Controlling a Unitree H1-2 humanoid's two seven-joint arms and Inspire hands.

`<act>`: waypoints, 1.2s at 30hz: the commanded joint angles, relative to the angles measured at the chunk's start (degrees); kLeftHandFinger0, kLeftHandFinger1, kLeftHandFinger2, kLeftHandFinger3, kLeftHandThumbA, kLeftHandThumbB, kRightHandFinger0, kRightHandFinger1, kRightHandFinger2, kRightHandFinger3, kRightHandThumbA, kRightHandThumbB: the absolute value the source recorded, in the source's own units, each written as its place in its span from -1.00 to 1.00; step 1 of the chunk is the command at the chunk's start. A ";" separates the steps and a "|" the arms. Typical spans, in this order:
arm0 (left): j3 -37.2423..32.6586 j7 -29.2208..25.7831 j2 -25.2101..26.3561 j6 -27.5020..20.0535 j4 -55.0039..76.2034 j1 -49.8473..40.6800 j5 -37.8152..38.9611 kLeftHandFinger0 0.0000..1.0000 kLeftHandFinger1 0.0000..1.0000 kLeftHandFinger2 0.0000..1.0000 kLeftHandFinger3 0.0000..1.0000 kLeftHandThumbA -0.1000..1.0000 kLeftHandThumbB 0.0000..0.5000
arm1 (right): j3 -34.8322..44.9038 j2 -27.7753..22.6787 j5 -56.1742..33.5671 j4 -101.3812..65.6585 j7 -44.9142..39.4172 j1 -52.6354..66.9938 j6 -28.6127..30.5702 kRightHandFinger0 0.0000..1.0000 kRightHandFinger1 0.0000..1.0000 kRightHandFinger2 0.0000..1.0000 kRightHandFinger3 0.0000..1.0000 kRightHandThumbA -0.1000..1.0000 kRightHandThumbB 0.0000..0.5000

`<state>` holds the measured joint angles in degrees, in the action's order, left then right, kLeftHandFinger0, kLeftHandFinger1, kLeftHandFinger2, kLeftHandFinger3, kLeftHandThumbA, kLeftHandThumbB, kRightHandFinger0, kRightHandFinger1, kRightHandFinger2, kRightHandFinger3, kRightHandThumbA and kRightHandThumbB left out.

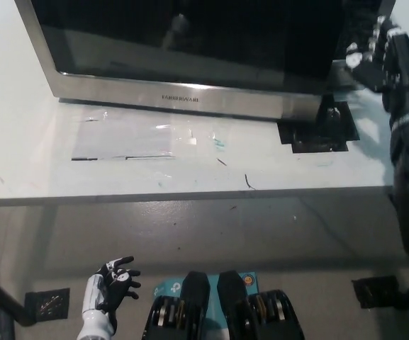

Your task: A microwave is kept infront of the robot with its door slightly ajar. The robot uses its right hand to push the door towards the left to open it.

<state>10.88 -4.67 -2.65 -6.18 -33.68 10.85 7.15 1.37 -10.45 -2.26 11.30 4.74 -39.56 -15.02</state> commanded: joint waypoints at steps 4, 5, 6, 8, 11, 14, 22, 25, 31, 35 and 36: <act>-0.37 -0.22 0.53 -0.61 1.17 0.36 -0.16 -0.47 -0.39 -0.27 -0.03 -1.00 -0.18 | -3.32 3.99 -5.62 -16.87 -6.11 6.83 -7.21 -0.26 -0.03 0.09 0.52 -0.35 -0.57; -0.41 -0.17 0.55 -0.62 1.18 0.35 -0.16 -0.45 -0.37 -0.27 -0.03 -1.00 -0.20 | -3.53 3.92 -5.50 -17.79 -6.15 7.39 -7.59 -0.25 -0.02 0.11 0.53 -0.36 -0.63; -0.40 -0.19 0.55 -0.41 1.26 0.38 -0.12 -0.45 -0.37 -0.27 -0.03 -1.00 -0.21 | -3.93 3.92 -5.37 -19.96 -6.10 8.79 -8.34 -0.24 0.00 0.16 0.53 -0.38 -0.69; -0.42 -0.05 0.58 -0.50 1.36 0.35 0.01 -0.44 -0.37 -0.27 -0.04 -1.00 -0.19 | -3.83 4.31 -6.16 -21.81 -6.10 10.08 -8.97 -0.26 -0.01 0.16 0.53 -0.44 -0.71; -0.32 0.03 0.66 -0.63 1.07 0.47 0.24 -0.51 -0.41 -0.31 -0.04 -1.00 -0.19 | -5.06 4.70 -6.82 -27.10 -6.62 14.60 -10.52 -0.26 -0.01 0.19 0.64 -0.50 -0.79; -0.47 -0.17 0.57 -0.68 1.06 0.47 0.04 -0.50 -0.40 -0.29 -0.02 -1.00 -0.21 | -5.43 5.09 -8.10 -28.75 -7.25 16.81 -9.95 -0.27 -0.07 0.13 0.64 -0.51 -0.76; -0.46 -0.43 0.61 -0.78 0.90 0.63 -0.01 -0.49 -0.38 -0.26 -0.06 -1.00 -0.12 | -7.12 7.17 -8.59 -31.53 -7.06 21.98 -9.48 -0.30 -0.08 0.11 0.58 -0.36 -0.54; -0.49 -0.80 0.54 0.02 1.32 0.57 -0.18 -0.46 -0.36 -0.26 -0.06 -1.00 -0.10 | -7.34 8.10 -8.80 -32.87 -6.71 23.32 -10.53 -0.31 -0.09 0.09 0.55 -0.34 -0.50; -0.43 -0.53 0.43 -0.65 0.87 0.86 0.18 -0.50 -0.40 -0.28 -0.05 -1.00 -0.13 | -8.16 9.31 -10.23 -33.32 -8.73 26.09 -7.47 -0.33 -0.09 0.13 0.66 -0.31 -0.65; -0.35 -0.11 0.47 -0.92 0.38 1.05 0.56 -0.48 -0.38 -0.25 -0.03 -1.00 -0.15 | -8.47 10.11 -10.43 -33.80 -9.00 27.09 -7.51 -0.39 -0.15 0.10 0.64 -0.29 -0.63; -0.37 -0.02 0.48 -1.06 0.28 1.08 0.58 -0.47 -0.37 -0.25 -0.03 -1.00 -0.13 | -8.73 10.63 -10.33 -34.05 -8.84 27.86 -7.42 -0.42 -0.18 0.08 0.61 -0.31 -0.68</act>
<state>10.55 -4.67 -2.15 -6.13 -33.78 10.78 7.22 -6.73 -1.42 -10.77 -20.18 -2.20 -12.09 -23.96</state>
